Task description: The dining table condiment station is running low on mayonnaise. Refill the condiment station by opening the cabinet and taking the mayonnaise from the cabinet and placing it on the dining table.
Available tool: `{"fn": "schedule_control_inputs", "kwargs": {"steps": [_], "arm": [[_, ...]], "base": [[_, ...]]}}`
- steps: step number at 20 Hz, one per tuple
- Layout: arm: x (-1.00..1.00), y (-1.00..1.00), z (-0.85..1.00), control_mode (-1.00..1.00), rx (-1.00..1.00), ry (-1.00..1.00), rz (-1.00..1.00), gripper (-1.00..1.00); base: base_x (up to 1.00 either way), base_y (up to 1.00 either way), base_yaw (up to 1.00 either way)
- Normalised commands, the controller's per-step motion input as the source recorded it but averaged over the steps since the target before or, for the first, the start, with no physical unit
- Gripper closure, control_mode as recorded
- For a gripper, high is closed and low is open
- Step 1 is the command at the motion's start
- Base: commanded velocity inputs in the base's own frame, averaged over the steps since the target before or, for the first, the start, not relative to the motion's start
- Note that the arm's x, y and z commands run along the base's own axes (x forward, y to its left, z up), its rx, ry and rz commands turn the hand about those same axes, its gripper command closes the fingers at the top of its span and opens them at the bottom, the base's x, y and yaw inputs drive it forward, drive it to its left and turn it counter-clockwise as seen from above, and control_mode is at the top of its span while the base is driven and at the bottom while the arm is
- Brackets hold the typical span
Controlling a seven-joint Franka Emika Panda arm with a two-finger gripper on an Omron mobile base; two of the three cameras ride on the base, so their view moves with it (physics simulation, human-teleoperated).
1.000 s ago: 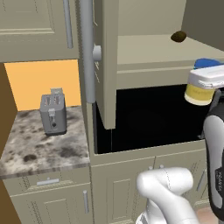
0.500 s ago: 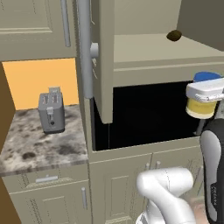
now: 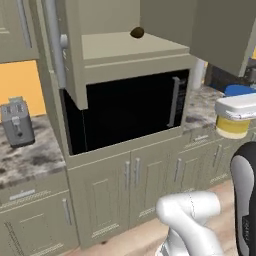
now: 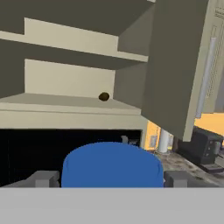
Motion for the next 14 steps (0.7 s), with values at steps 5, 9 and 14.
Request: {"fn": "schedule_control_inputs", "kwargs": {"steps": [5, 9, 14], "arm": [[0.00, 0.00, 0.00, 1.00, 0.00, 0.00, 0.00, 1.00], [0.00, 0.00, 0.00, 1.00, 0.00, 0.00, 0.00, 1.00], [0.00, 0.00, 0.00, 1.00, 0.00, 0.00, 0.00, 1.00]], "base": [[-0.72, -0.03, -0.65], [-0.49, -0.09, -0.68], [-0.32, -0.10, -0.70]]}}
